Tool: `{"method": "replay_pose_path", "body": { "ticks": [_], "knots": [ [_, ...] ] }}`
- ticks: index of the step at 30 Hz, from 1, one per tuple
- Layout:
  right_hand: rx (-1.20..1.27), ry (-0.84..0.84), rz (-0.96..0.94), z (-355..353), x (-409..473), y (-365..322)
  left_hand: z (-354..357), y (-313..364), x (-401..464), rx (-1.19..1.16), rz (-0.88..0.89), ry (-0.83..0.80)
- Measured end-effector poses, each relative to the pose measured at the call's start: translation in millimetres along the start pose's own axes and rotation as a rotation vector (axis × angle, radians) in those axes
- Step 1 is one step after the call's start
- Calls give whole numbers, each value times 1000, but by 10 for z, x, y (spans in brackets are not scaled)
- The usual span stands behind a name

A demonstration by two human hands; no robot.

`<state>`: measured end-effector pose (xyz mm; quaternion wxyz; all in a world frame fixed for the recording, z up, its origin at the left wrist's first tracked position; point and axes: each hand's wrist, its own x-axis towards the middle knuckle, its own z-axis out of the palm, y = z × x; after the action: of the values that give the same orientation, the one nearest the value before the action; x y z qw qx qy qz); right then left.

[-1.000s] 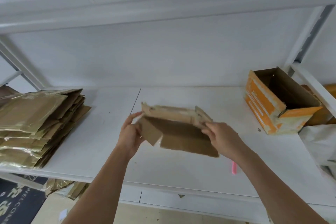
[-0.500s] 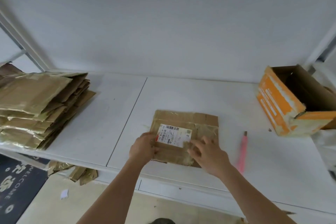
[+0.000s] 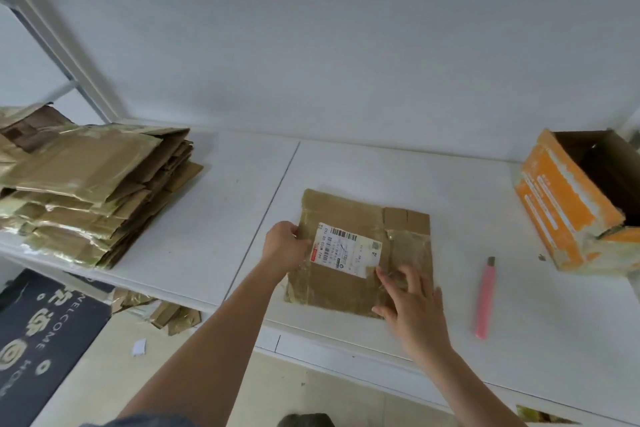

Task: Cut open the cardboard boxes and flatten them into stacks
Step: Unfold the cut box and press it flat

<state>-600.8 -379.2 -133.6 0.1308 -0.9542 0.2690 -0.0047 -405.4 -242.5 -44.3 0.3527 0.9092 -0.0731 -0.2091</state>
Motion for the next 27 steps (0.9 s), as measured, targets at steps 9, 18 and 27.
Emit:
{"method": "replay_pose_path", "body": {
  "ticks": [9, 18, 27],
  "knots": [
    [938, 84, 162, -496, 370, -1228, -848, -176, -166, -765, -218, 193],
    [1348, 157, 57, -588, 749, -2706, -1705, -751, 66, -1100, -278, 117],
    [1192, 113, -79, -409, 1575, -4528, -3523, -1676, 770, -413, 52, 545]
  ]
}}
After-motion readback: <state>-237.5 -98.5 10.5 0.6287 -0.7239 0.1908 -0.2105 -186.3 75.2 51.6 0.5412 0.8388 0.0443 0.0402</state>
